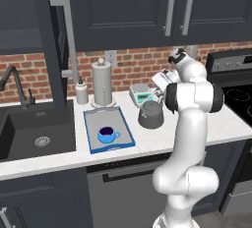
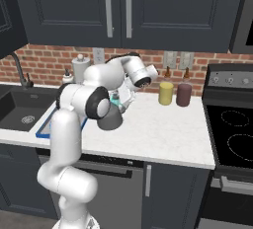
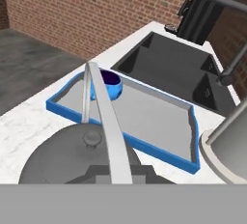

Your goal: Pick the kettle from the counter and place it on the tray. Then pick the mug from the cabinet and place it on the tray. Then close the cabinet doors.

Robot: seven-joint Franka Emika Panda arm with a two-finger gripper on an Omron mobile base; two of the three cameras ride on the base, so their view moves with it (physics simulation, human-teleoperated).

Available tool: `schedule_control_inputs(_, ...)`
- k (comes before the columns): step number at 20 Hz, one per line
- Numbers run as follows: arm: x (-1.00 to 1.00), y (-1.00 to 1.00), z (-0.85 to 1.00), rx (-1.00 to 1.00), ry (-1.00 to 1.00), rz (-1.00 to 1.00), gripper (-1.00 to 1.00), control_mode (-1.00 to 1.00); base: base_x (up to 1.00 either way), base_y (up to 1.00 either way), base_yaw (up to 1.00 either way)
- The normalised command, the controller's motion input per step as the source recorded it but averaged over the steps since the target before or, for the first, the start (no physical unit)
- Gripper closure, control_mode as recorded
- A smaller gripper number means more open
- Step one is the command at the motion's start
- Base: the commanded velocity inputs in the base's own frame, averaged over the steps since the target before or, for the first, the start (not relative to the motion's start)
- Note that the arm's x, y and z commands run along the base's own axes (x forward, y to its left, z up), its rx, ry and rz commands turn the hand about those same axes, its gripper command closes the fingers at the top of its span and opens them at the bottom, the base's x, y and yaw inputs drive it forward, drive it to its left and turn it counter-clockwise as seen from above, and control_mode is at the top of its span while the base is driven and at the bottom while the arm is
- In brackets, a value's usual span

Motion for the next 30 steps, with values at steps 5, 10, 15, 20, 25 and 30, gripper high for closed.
schedule_control_inputs(5,-0.30,-0.31,0.34,0.04,0.00,-0.10,1.00,-1.00,0.00,0.00,0.00)
schedule_control_inputs(10,-0.24,-0.26,0.39,0.04,0.00,-0.12,1.00,-1.00,0.00,0.00,0.00)
schedule_control_inputs(15,-0.09,0.01,0.29,0.06,0.00,-0.15,1.00,-1.00,0.00,0.00,0.00)
schedule_control_inputs(20,0.00,0.18,0.06,0.07,0.00,-0.18,1.00,-1.00,0.00,0.00,0.00)
schedule_control_inputs(25,0.00,0.30,0.00,0.04,0.00,-0.16,1.00,-1.00,0.00,0.00,0.00)
schedule_control_inputs(30,0.02,0.41,0.01,0.02,0.00,-0.15,1.00,-1.00,0.00,0.00,0.00)
